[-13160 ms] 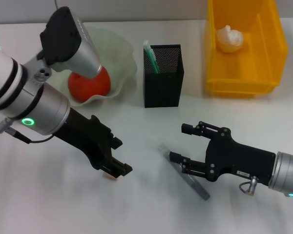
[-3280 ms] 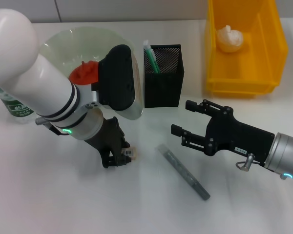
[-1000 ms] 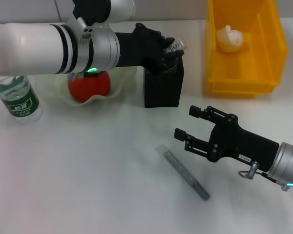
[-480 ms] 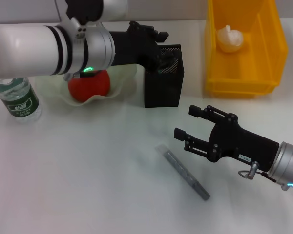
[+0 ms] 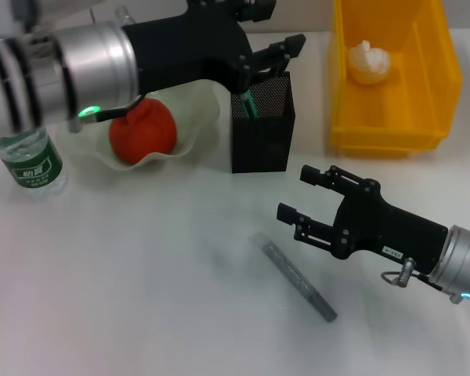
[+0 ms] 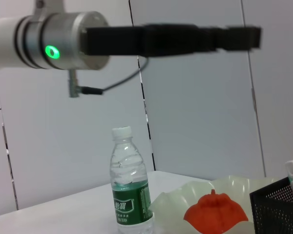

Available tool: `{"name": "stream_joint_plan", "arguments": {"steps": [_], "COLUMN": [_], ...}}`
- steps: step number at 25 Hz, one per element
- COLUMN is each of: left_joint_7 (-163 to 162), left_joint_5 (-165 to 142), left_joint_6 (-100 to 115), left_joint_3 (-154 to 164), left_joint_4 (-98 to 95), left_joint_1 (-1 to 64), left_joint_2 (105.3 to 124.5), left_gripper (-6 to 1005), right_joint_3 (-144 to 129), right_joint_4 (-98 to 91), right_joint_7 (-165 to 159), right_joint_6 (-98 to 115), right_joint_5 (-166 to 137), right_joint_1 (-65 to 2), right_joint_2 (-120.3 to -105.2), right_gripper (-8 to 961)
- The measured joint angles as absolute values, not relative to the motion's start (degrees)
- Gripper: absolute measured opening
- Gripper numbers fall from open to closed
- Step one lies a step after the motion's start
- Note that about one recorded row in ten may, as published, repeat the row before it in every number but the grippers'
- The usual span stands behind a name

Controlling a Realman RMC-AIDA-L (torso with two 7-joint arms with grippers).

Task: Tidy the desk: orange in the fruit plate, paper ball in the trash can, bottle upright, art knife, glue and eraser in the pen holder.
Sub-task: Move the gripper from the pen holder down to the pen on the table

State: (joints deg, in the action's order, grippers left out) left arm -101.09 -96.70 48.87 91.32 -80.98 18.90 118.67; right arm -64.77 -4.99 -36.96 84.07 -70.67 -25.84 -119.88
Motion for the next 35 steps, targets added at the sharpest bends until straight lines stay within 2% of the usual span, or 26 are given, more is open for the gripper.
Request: {"name": "stream_joint_plan", "arguments": {"steps": [4,7,9,12,21,26,27,28,29,35], "left_joint_7": [-93.45,-84.47,-81.56,-66.87,-62.1,-60.73,-59.47,-59.47,-57.21,-54.39], "left_joint_5": [-87.58,-75.76,-72.02,-59.27,-68.92,-75.31,-78.06,-78.06,-79.16,-79.26], "left_joint_6": [58.9,69.68,73.26,94.25,102.27,102.46,102.43,102.43,102.29,102.56], "left_joint_3": [88.2,83.76,82.37,73.54,66.32,66.06,66.04,66.04,65.84,65.66], "left_joint_4": [-83.98,-78.6,-75.54,-54.52,-41.9,-41.07,-40.39,-40.39,-36.77,-32.18], "left_joint_1": [14.47,12.85,12.73,14.26,14.48,13.85,13.47,13.47,13.6,13.82], "left_joint_2": [118.57,118.56,118.57,118.46,117.23,117.32,117.76,117.76,118.02,117.93], "left_gripper": [506,716,750,802,802,802,802,802,802,802], "right_joint_3": [-64.82,-64.79,-64.79,-64.77,-65.07,-64.67,-64.13,-64.13,-63.85,-63.79], "right_joint_4": [-5.01,-5.04,-5.09,-5.84,-13.89,-31.75,-41.85,-41.85,-51.82,-73.14], "right_joint_7": [-37.04,-38.81,-39.34,-40.19,-51.53,-71.82,-83.26,-83.26,-95.7,-122.02], "right_joint_6": [84.12,84.12,84.12,84.86,88.07,89.65,90.14,90.14,90.46,92.31], "right_joint_5": [-70.66,-70.66,-70.66,-70.66,-71.57,-80.06,-86.33,-86.33,-93.48,-110.66], "right_joint_1": [-26.11,-26.35,-26.4,-26.33,-24.85,-22.39,-22.05,-22.05,-22.18,-25.7], "right_joint_2": [-119.88,-119.88,-119.86,-119.61,-119.09,-118.51,-118.47,-118.47,-118.47,-118.67], "right_gripper": [726,726,726,726,725,726,726,726,726,726]}}
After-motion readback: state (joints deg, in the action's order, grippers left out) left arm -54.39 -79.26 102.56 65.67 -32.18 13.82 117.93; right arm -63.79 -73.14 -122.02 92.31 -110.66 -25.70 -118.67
